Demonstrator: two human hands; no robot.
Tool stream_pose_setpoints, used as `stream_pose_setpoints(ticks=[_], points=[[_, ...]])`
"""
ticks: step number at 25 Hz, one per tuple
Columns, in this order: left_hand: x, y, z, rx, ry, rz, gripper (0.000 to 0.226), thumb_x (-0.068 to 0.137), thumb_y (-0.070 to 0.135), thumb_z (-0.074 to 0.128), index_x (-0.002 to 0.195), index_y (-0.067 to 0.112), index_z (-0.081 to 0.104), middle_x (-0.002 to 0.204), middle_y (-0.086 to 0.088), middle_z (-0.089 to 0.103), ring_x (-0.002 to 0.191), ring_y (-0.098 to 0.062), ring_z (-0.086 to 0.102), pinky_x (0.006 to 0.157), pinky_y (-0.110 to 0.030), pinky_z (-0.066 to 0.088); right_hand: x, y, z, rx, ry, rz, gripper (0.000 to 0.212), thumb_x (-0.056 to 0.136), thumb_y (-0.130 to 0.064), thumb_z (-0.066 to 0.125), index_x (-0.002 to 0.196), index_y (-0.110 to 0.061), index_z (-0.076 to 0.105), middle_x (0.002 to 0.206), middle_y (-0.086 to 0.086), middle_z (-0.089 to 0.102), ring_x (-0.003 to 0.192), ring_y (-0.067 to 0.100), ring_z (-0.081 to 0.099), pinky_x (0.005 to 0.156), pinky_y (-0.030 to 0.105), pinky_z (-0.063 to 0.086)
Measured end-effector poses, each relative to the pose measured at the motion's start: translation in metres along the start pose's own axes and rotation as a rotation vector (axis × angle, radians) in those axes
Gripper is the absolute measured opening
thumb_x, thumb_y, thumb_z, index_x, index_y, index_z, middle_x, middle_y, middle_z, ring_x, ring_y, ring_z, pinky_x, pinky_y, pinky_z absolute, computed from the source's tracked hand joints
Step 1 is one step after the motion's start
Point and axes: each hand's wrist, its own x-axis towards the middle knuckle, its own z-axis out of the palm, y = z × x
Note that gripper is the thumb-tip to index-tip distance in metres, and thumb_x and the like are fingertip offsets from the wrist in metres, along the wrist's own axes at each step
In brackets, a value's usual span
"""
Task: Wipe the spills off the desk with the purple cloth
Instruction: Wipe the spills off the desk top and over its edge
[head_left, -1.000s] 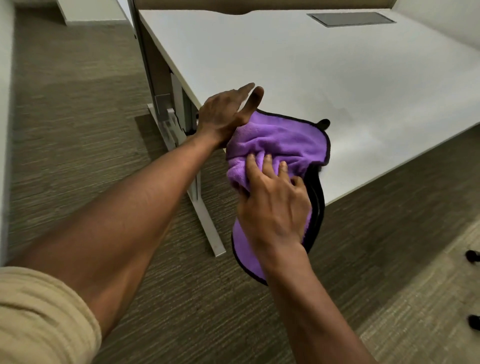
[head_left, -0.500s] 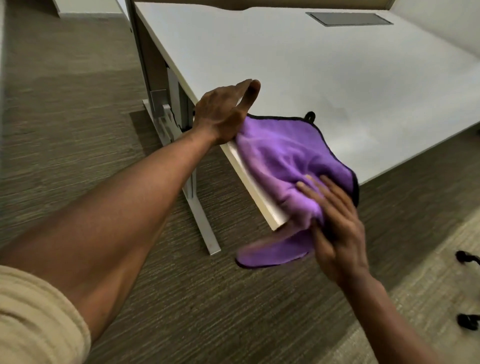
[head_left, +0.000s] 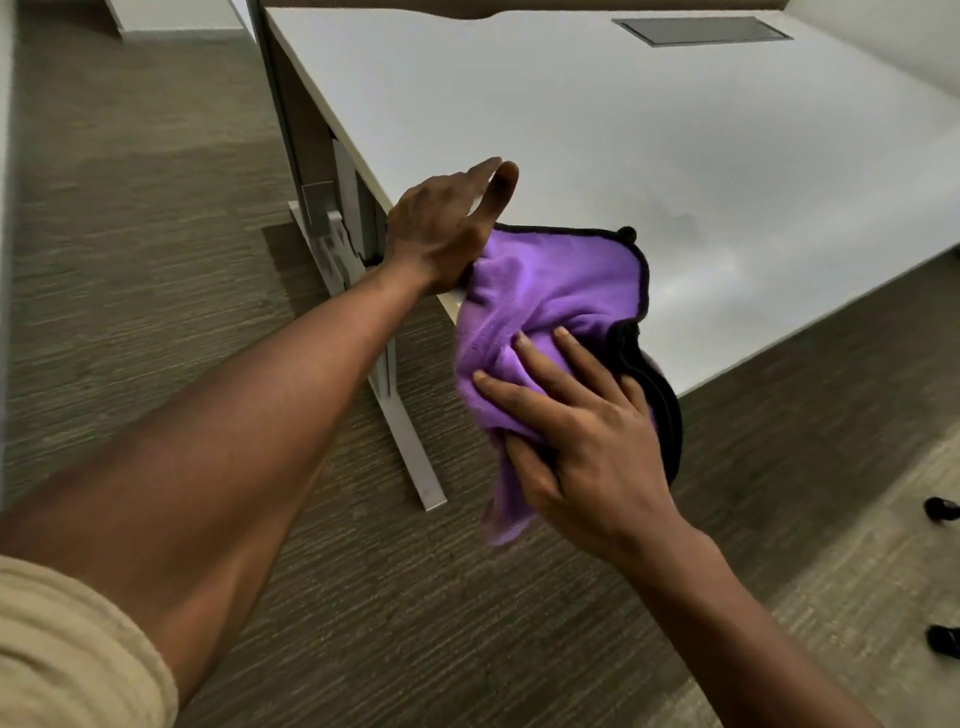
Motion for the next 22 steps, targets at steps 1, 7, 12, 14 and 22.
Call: stream_pose_setpoints(ticks=[1,7,12,14,22], points=[[0.000,-0.001,0.000,0.007,-0.002,-0.003,0.081,0.092,0.073,0.005,0.136,0.029,0.056,0.104,-0.011,0.072,0.093,-0.027,0.062,0.072,-0.035,0.033,0.012,-0.004,-0.001,-0.034,-0.053,0.025,0.049,0.088,-0.052,0.047,0.136,-0.052,0.057,0.161,-0.016,0.041,0.155,0.023,0.030,0.107,0.051,0.038],[0.001,0.002,-0.004,0.001,-0.080,-0.023,0.092,0.085,0.079,0.002,0.148,0.031,0.048,0.139,-0.011,0.063,0.126,-0.034,0.058,0.094,-0.041,0.043,0.013,-0.024,0.016,-0.064,0.064,0.095,0.035,0.082,-0.028,0.063,0.116,-0.034,0.070,0.157,-0.006,0.049,0.150,0.030,0.039,0.110,0.055,0.040],[-0.002,0.003,-0.009,-0.023,-0.127,-0.056,0.096,0.082,0.081,0.001,0.155,0.032,0.040,0.155,-0.003,0.051,0.141,-0.028,0.047,0.112,-0.045,0.039,-0.043,0.031,0.025,0.048,0.248,-0.318,0.034,0.099,-0.031,0.056,0.126,-0.021,0.073,0.155,0.004,0.051,0.149,0.032,0.041,0.118,0.050,0.036],[-0.002,0.004,-0.010,-0.040,-0.119,-0.059,0.094,0.083,0.081,0.003,0.154,0.032,0.042,0.154,-0.001,0.051,0.141,-0.027,0.047,0.113,-0.043,0.038,-0.041,0.049,0.020,0.146,0.263,-0.256,0.041,0.100,-0.032,0.052,0.135,-0.017,0.067,0.154,0.008,0.052,0.149,0.031,0.041,0.117,0.054,0.038],[-0.002,0.004,-0.008,-0.034,-0.084,-0.048,0.088,0.088,0.077,0.005,0.154,0.032,0.042,0.146,-0.002,0.059,0.133,-0.028,0.055,0.101,-0.041,0.044,0.029,0.018,-0.005,0.156,0.042,0.235,0.051,0.093,-0.045,0.044,0.143,-0.045,0.053,0.154,-0.016,0.048,0.153,0.020,0.034,0.116,0.044,0.032]])
